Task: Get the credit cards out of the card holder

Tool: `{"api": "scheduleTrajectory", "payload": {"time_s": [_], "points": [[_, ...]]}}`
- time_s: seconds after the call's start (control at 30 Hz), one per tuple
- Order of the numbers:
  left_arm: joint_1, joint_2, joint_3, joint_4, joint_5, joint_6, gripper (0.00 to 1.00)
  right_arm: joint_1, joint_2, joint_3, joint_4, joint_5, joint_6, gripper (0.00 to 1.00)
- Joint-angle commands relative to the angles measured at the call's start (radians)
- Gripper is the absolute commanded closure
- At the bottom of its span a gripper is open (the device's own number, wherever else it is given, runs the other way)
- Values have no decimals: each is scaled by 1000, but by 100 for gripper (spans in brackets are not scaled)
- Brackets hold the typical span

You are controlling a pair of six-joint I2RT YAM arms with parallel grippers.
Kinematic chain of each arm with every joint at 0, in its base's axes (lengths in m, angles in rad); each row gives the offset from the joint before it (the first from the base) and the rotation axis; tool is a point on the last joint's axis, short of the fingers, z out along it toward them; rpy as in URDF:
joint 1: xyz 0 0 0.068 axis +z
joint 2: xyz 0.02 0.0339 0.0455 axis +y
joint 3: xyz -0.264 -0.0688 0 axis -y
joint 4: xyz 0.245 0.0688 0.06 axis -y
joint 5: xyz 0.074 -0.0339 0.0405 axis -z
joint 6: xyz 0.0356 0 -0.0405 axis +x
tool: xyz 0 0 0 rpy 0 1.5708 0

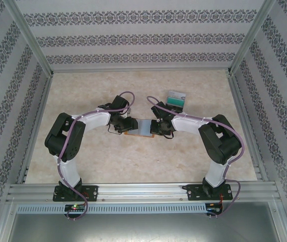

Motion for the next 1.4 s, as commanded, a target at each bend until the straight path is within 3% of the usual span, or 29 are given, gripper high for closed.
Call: {"api": "scheduleTrajectory", "payload": {"time_s": [0.0, 0.33, 0.7, 1.37], "points": [[-14, 32, -8, 29, 84, -19, 43, 8, 30, 15, -9, -20, 10, 100], [-20, 15, 7, 61, 138, -23, 41, 9, 39, 23, -11, -20, 12, 100], [16, -53, 5, -57, -53, 26, 41, 9, 43, 27, -12, -19, 11, 100], [17, 18, -4, -60, -39, 29, 41, 11, 43, 21, -8, -20, 15, 100]]}}
